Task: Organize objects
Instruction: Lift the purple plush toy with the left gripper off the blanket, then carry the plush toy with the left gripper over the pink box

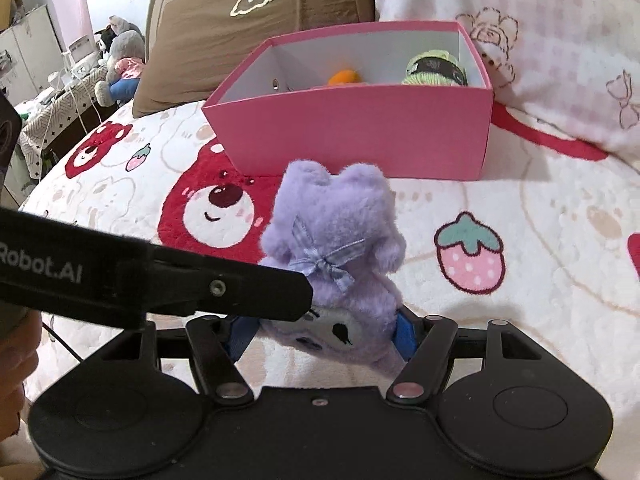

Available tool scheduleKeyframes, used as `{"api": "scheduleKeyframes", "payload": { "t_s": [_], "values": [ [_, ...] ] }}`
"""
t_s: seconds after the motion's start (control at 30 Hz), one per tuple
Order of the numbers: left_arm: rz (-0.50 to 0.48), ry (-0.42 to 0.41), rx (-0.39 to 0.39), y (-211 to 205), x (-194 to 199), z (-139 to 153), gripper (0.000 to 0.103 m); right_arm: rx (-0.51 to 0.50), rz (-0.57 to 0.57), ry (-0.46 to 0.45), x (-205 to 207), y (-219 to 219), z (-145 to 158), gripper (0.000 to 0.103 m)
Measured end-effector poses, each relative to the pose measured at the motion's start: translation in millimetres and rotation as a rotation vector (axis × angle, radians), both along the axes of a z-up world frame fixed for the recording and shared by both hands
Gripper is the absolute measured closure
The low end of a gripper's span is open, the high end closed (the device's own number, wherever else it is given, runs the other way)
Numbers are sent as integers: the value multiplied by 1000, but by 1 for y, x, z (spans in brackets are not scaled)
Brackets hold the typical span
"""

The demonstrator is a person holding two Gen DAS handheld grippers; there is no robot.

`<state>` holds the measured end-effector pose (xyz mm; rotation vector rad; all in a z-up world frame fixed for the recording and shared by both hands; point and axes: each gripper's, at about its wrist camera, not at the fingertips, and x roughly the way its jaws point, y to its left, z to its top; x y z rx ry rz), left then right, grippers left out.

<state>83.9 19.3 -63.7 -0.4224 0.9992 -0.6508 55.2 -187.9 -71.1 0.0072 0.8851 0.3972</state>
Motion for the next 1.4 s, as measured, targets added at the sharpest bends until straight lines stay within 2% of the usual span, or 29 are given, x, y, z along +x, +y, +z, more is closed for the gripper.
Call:
{"api": "scheduleKeyframes", "payload": {
  "t_s": [0.2,0.37,0.97,1.27,1.4],
  "values": [
    [3,12,-51,15,4,9,63,-34,28,-7,1,9,17,31],
    [10,25,-61,20,6,12,63,-67,53,-23,2,17,28,31],
    [3,42,-9,18,11,19,63,-52,85,6,9,17,28,31],
    [17,34,19,22,20,44,63,-21,128,-19,18,20,47,32],
    [20,39,24,22,29,54,63,27,137,4,27,13,56,33]
  ]
}}
